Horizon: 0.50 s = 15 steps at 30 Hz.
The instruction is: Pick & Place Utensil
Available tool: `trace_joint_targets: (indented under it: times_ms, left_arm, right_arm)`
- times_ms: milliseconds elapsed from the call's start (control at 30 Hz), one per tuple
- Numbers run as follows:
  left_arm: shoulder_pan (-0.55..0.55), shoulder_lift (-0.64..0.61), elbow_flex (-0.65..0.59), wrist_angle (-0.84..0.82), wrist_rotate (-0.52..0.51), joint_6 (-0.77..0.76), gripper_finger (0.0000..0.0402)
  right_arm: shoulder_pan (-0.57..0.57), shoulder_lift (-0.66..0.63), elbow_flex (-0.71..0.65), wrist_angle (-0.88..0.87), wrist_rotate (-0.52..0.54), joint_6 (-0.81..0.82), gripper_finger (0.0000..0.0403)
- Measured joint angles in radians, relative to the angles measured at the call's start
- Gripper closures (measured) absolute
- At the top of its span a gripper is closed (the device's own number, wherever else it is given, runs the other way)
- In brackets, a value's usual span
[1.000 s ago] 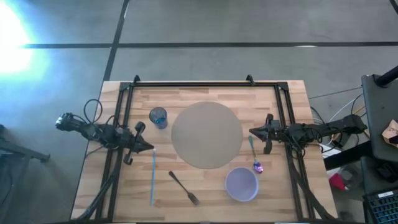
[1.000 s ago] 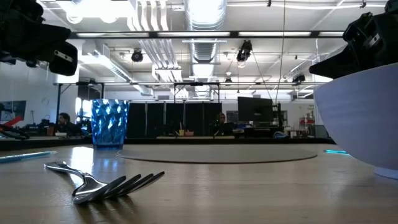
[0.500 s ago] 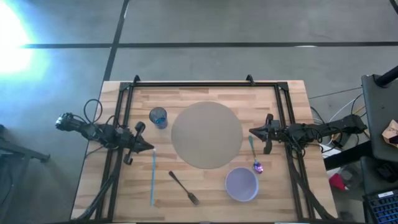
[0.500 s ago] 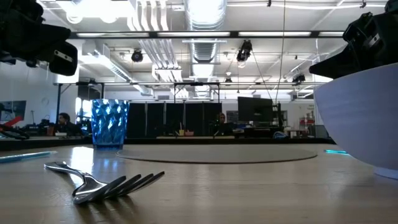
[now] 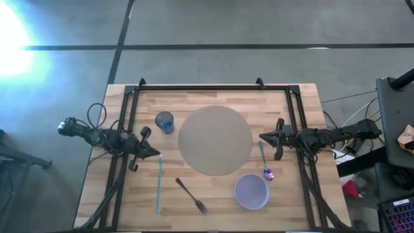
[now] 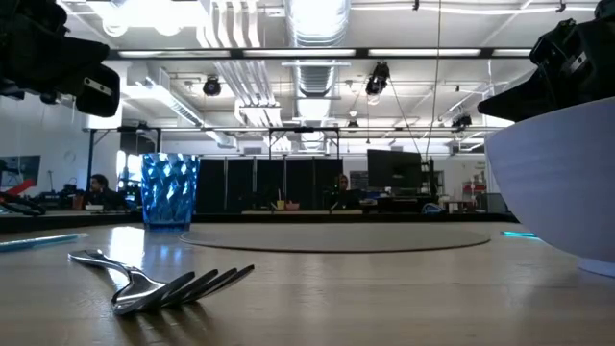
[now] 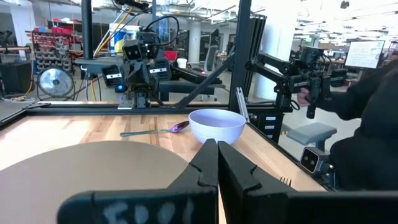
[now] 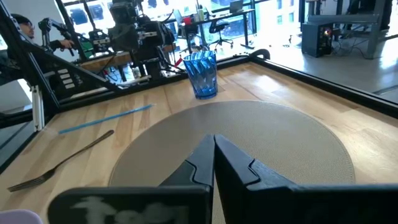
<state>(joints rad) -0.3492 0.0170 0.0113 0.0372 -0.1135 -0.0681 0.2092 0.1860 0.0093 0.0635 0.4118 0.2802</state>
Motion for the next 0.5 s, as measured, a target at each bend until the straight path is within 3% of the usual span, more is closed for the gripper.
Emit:
trace_joint_targets:
  times_ms: [500]
  left_arm:
    - [0.0, 0.0, 0.0, 0.0, 0.0, 0.0, 0.0401]
  right_arm:
    - [-0.001, 0.0, 0.0, 0.003, 0.009, 0.017, 0.0394]
